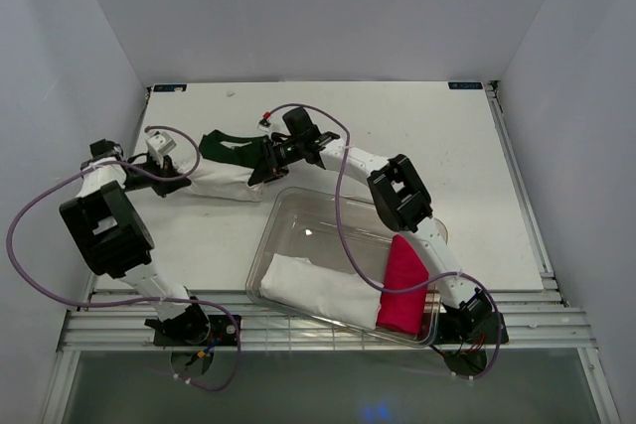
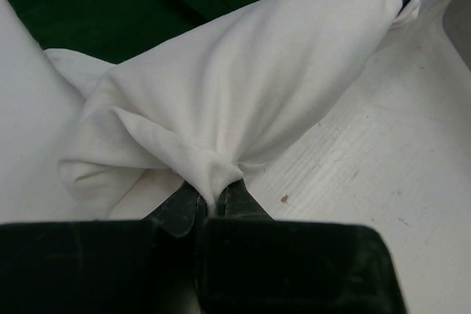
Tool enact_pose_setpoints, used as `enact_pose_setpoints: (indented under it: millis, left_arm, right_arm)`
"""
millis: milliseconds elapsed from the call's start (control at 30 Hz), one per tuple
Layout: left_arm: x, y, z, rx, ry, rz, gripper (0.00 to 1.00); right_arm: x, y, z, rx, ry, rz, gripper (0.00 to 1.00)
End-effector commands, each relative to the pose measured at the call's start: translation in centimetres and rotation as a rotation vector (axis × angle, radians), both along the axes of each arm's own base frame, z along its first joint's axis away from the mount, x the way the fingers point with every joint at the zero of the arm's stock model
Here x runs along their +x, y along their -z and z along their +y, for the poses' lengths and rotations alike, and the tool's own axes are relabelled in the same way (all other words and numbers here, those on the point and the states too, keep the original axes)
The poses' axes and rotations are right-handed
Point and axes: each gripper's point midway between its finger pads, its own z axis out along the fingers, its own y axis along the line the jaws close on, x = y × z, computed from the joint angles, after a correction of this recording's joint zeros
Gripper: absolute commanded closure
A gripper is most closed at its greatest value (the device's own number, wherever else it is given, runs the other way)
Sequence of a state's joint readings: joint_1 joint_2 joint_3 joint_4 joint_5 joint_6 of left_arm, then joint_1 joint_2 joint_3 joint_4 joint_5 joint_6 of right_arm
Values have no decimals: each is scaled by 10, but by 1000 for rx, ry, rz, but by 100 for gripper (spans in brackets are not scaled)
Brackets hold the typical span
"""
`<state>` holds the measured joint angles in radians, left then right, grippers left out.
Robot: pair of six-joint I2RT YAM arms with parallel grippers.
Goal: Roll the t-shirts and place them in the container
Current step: Roll the T-shirt to the center of the board.
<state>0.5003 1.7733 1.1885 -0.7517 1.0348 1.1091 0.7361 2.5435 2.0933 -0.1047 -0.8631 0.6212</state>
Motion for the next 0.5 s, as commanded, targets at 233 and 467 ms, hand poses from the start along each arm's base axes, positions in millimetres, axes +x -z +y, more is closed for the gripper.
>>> enact_pose_setpoints:
  millis: [233,467]
  left_arm:
    - [-90,-48,52,44,-54,139,100]
    - [-119,-25,46,68,-50,244,100]
  right_arm:
    - [-85,-69,10,99,-194,21,92]
    - [-110,-63,20,123,-269,140,92]
